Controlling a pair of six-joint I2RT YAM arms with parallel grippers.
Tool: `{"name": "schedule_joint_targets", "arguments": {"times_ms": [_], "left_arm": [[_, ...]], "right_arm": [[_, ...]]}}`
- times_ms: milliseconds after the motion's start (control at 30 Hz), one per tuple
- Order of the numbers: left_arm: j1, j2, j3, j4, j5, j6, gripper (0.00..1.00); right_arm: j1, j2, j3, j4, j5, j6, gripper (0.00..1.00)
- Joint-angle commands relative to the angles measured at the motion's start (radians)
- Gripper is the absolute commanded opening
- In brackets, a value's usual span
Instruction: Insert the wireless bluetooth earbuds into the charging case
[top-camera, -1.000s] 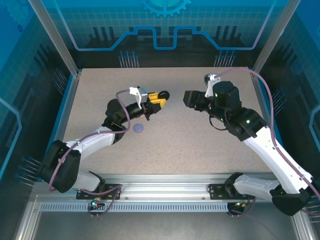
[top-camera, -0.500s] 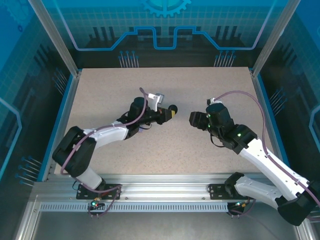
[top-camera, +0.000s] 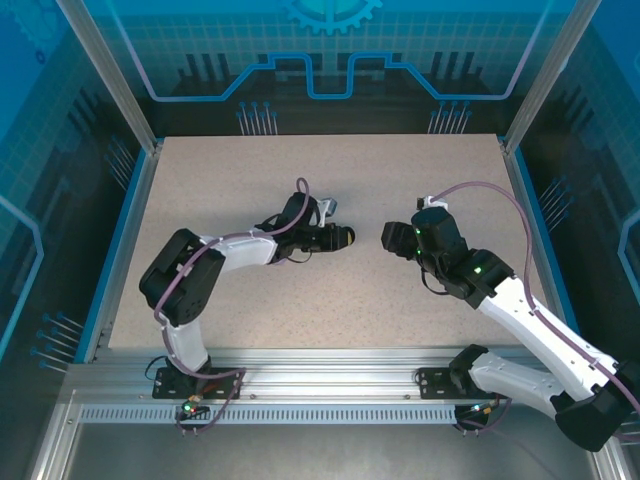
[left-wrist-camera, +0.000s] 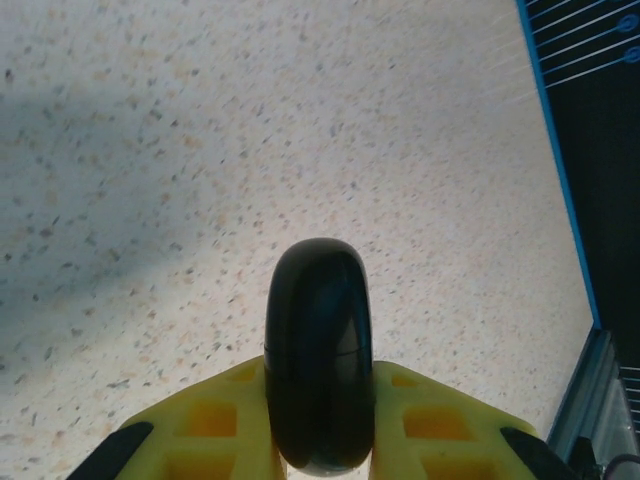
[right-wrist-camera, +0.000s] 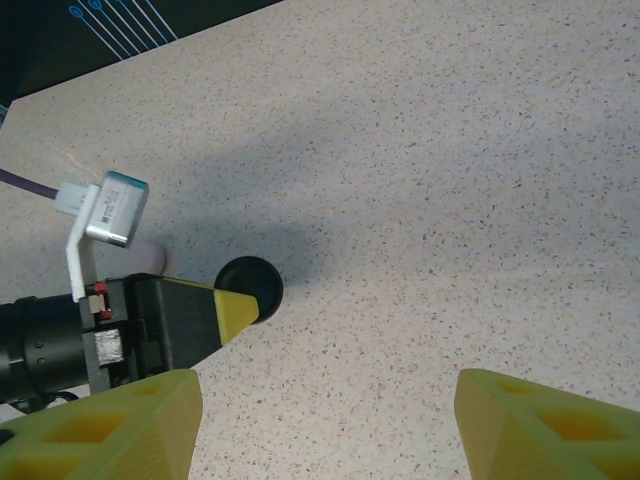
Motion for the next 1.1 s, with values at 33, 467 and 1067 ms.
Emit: {"name": "schedule_joint_targets", "arguments": {"times_ms": [33, 467, 1067], "left_arm": [[-0.005, 0.041, 0.042, -0.098, 0.006, 0.005, 0.02], [-0.005, 0.121, 0.047, -0.157, -0.024, 0.059, 0.16], [0.024, 0.022, 0.058, -0.305, -0.121, 0.133, 0.58]], "right_arm": [[0.006, -0.012, 0.013, -0.012, 0.037, 0.007, 0.69], [0.006, 0.002, 0.014, -0.023, 0.058, 0.01, 0.69], [0.003, -0.109, 0.052, -0.193, 0.092, 0.0, 0.77]]}}
